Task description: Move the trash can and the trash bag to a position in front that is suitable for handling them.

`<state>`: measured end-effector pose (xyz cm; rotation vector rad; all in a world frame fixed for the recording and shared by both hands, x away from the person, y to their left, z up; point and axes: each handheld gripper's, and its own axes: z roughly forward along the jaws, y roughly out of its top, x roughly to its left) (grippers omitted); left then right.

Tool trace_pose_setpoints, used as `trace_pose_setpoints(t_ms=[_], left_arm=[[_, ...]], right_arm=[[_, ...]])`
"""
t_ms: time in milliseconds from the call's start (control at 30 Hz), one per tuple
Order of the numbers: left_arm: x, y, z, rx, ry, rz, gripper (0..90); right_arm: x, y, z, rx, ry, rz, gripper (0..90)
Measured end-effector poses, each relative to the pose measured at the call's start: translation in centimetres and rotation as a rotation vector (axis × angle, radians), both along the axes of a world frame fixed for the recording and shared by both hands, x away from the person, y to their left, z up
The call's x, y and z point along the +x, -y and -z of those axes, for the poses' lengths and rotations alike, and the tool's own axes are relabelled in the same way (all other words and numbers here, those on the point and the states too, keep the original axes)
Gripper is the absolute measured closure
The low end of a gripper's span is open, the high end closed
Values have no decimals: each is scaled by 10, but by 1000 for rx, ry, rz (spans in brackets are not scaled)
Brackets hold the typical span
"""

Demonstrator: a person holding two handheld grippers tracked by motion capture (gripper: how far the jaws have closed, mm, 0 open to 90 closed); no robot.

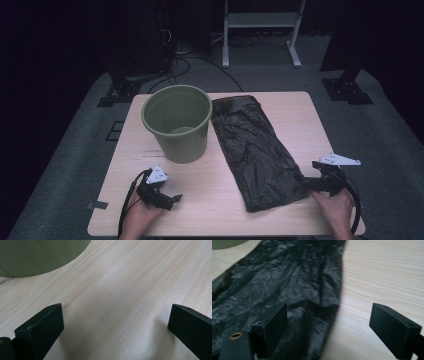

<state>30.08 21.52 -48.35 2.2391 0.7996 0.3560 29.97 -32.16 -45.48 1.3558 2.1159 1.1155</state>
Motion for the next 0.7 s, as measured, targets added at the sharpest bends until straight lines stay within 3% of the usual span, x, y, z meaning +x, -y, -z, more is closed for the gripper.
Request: trace_pose_setpoints(t_ms=[233,333,700], left_arm=[[0,0,0,0,0,0,0],[0,0,0,-1,0,0,0],[0,0,0,-1,1,3,0]], right_arm=[[11,-30,1,-49,-18,-67,143],[13,-39,0,-31,-14,-86,144],[32,-72,13,-83,-80,-153,161]])
